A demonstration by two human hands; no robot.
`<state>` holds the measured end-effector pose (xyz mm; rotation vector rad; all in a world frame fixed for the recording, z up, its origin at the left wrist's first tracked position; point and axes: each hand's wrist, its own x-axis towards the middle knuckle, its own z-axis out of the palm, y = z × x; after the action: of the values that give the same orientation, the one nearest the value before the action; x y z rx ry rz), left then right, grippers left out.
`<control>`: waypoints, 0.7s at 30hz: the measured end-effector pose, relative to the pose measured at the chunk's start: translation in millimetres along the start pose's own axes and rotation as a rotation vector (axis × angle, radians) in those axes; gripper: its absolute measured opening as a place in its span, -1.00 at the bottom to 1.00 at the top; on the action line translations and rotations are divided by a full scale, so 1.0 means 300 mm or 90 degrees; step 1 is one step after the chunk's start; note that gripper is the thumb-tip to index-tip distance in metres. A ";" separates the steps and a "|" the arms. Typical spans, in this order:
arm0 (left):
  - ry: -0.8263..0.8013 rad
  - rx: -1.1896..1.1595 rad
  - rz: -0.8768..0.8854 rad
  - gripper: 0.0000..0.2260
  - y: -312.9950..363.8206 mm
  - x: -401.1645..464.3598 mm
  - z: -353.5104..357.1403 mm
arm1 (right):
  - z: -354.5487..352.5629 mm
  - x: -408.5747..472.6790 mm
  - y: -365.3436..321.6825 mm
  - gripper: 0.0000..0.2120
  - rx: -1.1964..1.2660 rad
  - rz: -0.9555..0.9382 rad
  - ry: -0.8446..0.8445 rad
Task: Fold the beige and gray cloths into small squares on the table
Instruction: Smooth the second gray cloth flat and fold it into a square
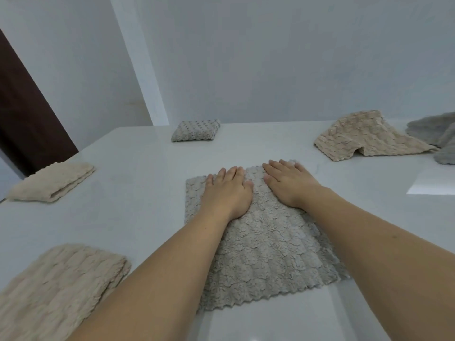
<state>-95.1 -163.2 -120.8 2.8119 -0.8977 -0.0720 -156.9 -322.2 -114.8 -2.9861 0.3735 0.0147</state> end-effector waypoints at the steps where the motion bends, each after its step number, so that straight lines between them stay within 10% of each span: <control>1: -0.001 0.000 0.000 -0.47 0.002 0.000 -0.002 | 0.000 0.001 -0.001 -0.49 -0.001 -0.002 -0.002; 21: 0.028 0.139 -0.078 -0.46 -0.119 -0.093 -0.111 | -0.084 -0.057 0.079 -0.47 -0.059 0.042 0.015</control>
<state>-94.2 -113.1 -95.5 3.0561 -0.7643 0.0744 -179.4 -344.0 -92.5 -3.0663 0.4878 0.0041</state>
